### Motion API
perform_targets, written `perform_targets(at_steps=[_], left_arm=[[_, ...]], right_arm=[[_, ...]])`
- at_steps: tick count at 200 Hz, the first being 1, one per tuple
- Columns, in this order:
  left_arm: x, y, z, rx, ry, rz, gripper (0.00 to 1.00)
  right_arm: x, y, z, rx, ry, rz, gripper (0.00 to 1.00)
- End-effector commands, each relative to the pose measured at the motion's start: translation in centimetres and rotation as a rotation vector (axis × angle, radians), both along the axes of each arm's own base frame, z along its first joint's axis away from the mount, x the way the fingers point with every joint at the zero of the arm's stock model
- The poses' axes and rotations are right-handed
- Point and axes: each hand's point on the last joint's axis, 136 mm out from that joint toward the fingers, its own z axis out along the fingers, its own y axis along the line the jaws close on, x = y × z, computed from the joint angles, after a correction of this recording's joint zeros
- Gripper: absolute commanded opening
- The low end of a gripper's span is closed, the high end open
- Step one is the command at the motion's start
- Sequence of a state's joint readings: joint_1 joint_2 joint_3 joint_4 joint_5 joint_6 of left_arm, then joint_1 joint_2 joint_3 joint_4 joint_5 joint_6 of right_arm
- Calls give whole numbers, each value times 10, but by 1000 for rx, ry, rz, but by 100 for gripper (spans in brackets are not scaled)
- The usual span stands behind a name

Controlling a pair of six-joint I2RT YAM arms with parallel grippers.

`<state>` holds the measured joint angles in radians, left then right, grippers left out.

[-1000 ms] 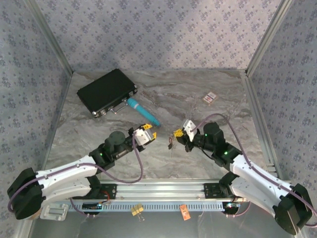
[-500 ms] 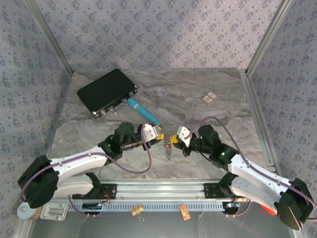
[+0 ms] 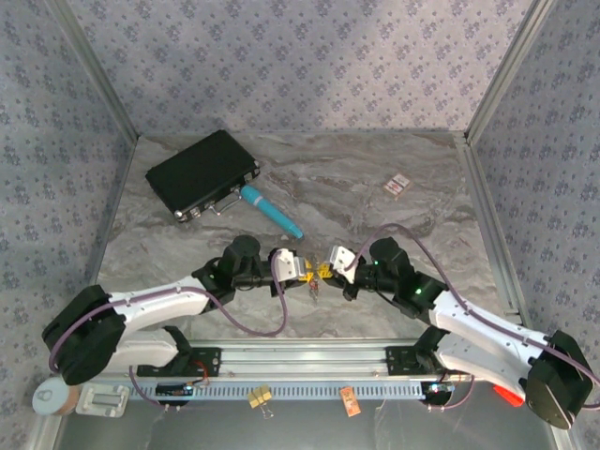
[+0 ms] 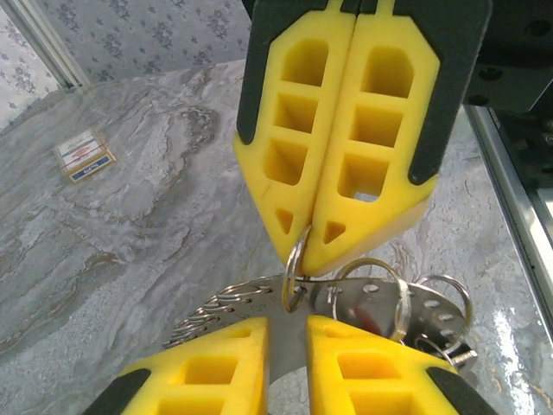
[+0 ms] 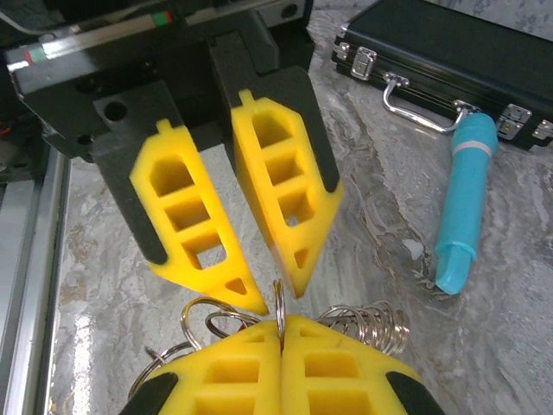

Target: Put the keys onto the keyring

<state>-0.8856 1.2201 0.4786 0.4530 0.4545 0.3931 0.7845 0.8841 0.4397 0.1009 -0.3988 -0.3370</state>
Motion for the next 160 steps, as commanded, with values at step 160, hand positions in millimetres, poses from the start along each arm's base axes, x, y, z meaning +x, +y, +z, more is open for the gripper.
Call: perform_targets(at_steps=[160], left_arm=[[-13, -2, 10, -42, -31, -70, 20]], right_arm=[[-11, 8, -17, -76, -26, 80, 0]])
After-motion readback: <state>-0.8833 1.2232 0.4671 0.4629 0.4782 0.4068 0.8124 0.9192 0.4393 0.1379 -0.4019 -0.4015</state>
